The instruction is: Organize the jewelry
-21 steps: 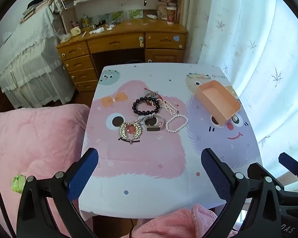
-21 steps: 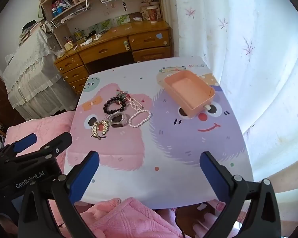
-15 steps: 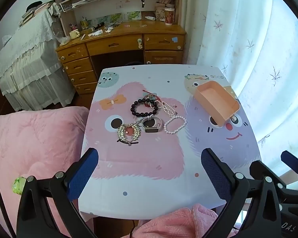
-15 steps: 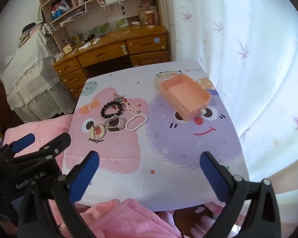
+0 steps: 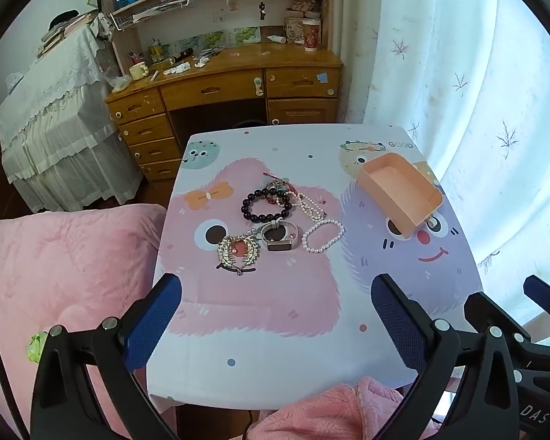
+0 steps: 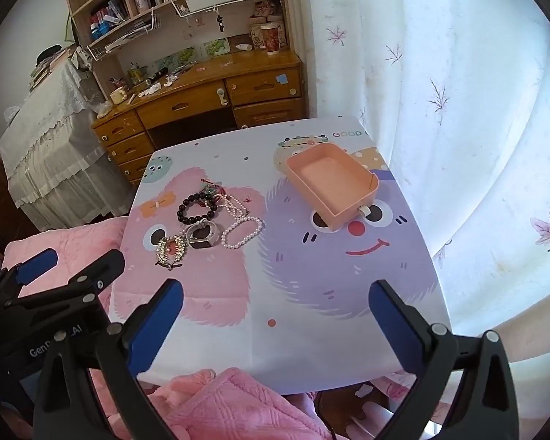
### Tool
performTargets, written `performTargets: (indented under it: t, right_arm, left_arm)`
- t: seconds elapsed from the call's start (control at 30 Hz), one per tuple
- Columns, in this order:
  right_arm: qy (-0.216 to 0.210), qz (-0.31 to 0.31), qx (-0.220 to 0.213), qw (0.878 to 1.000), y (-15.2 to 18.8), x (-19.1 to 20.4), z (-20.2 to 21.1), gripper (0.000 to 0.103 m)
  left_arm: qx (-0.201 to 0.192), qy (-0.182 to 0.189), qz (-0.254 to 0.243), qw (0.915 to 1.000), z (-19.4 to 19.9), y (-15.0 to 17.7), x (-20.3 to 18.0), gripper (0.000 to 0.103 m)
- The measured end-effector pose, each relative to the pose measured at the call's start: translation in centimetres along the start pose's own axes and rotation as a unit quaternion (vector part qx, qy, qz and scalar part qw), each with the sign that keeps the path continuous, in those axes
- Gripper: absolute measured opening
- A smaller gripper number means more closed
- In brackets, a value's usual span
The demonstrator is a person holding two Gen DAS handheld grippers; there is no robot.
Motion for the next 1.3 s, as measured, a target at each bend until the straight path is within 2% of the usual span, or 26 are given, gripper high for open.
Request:
performTargets:
  t: [1.3]
  right_arm:
    - [0.007, 0.0, 0.034, 0.999, -0.1, -0.6, -1.9, 0.102]
  left_arm:
    - [0.02, 0.001, 0.008, 0.9998, -0.7, -0.3, -0.3, 0.102]
Point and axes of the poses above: each gripper's, at about its wrist camera, not at the fingertips, and z roughly against the way its jaws point, x to its left, y to its underside, the point moved 10 cm from there along -z, roughly the way its jaws point, and after that the axes turned 12 degrees about x, right-handed, at the moved point
